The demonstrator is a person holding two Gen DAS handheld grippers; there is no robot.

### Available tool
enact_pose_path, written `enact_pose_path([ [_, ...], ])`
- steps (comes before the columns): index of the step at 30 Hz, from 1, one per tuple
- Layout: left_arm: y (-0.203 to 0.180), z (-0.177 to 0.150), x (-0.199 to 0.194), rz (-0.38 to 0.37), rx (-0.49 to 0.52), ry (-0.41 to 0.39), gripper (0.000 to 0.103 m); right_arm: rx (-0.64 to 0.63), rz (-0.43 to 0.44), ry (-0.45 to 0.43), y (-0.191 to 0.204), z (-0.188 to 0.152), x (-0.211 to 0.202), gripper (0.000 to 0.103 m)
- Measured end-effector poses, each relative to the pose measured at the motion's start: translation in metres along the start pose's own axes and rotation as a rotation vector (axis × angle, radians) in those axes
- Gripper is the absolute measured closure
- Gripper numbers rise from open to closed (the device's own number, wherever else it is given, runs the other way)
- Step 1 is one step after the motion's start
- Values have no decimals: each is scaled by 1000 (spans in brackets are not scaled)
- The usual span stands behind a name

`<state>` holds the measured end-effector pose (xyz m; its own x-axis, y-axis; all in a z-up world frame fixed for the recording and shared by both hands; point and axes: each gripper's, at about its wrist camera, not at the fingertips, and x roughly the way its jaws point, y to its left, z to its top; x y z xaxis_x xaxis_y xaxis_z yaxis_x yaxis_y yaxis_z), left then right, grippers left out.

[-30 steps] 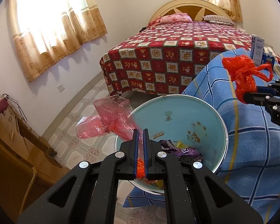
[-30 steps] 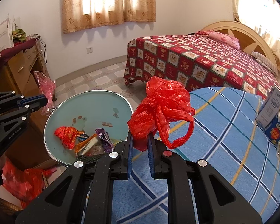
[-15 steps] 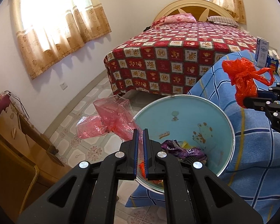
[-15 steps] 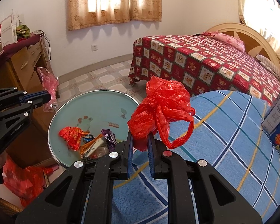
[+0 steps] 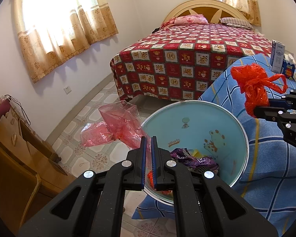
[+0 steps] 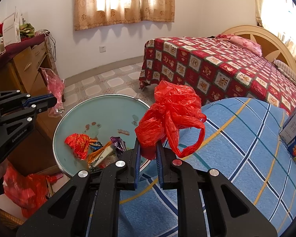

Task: Collect trash
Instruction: 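Carry the pink bag and red bag over the blue bin with both tools, then open both tools over the bin to drop the pink and red bags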

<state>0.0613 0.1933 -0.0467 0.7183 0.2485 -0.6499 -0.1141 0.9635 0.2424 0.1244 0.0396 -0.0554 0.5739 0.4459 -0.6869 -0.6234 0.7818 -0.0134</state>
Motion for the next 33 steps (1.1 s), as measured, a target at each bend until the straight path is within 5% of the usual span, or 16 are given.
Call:
enact_pose_path([
  [17,-8,0,-4,-53,2,-14,95,-34,44,-4,11,5,4,87],
  [19,-11,-1,-6,-66,7,-19,84,-33,51,-10,11,5,3,80],
  [21,-15,-1,-8,-74,14,-29,57,-23,55,-16,9,4,3,70],
  [23,-16,-1,-11,-59,16,-43,42,-6,59,-26,7,3,0,59],
  [33,-7,5,-34,-21,-32,-114,14,67,4,-76,-7,-11,-34,46],
])
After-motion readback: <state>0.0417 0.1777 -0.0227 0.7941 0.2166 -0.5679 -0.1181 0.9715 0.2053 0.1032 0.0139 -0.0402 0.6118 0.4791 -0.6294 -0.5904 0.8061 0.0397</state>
